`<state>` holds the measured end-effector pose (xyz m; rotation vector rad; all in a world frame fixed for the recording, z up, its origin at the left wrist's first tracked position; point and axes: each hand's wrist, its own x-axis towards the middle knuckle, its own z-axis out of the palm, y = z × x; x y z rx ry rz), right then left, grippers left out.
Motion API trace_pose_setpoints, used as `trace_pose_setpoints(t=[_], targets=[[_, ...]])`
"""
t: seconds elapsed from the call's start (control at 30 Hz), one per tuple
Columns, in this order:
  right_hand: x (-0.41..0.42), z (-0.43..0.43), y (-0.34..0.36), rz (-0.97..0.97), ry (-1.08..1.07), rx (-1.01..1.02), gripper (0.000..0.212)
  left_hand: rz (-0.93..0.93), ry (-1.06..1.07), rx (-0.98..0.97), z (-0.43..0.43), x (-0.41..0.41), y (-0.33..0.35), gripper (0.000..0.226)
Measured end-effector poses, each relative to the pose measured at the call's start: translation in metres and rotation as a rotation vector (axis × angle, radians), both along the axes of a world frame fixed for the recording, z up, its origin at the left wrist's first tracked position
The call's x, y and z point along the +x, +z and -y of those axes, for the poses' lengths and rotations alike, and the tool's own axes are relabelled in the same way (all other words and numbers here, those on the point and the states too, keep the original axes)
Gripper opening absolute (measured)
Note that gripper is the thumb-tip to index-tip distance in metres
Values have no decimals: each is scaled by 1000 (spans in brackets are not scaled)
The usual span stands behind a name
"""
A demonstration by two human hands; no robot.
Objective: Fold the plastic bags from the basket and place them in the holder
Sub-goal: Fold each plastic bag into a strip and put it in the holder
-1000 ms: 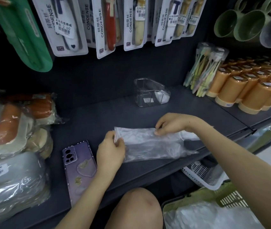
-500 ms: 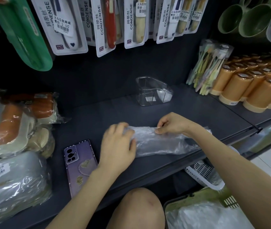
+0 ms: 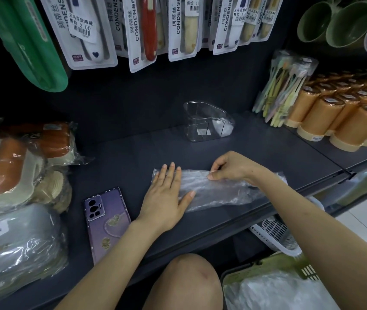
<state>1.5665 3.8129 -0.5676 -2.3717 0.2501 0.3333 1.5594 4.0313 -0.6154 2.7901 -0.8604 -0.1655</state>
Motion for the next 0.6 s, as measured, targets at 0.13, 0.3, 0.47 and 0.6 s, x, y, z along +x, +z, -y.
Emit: trace_pose_setpoints(t=[0.13,0.3,0.47,0.6], targets=[[0,-1,-1,8,-11,-18,13,23,14,12,1,-1,-3,103],[-3,-2,-2,37,-2,-44,15,42,33,-1,1,-1,-4,104],[-5,-1,-3,79,-5,-117,14,181,-41,-52,-1,-2,-7,98],[-5,-3,-1,58,-1,-159,17,74,-9,-16,-1,1,-7,116]])
